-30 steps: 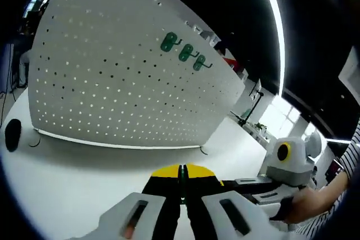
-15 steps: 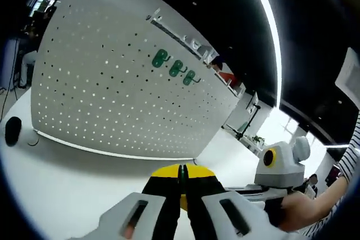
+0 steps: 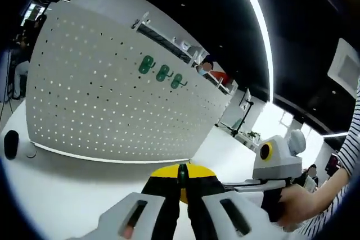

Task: Insert the hook assembly into the mounting plate slot until the hook locks in place.

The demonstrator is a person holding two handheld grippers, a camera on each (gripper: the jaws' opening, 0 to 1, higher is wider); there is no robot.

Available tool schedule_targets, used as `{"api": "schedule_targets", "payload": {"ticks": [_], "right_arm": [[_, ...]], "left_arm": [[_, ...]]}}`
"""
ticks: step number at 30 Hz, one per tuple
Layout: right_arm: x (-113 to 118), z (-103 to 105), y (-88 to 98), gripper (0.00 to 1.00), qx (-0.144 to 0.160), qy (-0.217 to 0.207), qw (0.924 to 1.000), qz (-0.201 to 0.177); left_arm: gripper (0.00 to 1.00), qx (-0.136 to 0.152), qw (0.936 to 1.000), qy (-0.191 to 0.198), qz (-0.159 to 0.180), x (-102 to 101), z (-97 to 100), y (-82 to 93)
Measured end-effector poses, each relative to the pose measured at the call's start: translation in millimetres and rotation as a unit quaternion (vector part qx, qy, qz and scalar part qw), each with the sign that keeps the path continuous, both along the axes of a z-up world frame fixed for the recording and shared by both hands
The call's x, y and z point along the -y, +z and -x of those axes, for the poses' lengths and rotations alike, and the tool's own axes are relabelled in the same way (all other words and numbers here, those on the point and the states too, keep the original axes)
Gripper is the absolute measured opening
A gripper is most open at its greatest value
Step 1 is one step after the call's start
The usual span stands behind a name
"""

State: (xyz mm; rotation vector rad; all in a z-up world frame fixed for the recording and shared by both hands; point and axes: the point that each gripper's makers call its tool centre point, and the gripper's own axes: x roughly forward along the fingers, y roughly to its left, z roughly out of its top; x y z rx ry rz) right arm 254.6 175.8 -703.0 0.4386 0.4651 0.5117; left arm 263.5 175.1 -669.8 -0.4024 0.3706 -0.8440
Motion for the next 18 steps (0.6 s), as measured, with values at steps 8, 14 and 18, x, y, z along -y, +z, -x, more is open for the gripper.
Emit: {"api": "schedule_targets", "payload": {"ticks": [8, 14, 18], "right_arm": [[9, 0, 3.8, 0.00, 0.029, -0.002, 0.9978, 0.060], [13, -1, 7.6, 0.00, 0.047, 0.000, 0.9953, 0.085], [13, 0, 9.4, 0.00, 0.057, 0.005, 0.9938, 0.095]], "left_arm": [[0.26, 0.015, 0.9992, -0.027, -0.026, 3, 5.2, 7.8], [0.24, 0.006, 0.9978, -0.054, -0.038, 1, 14.3, 3.0], [0.21, -0.013, 0.9980, -0.057, -0.023, -1, 15.6, 1.2]]}}
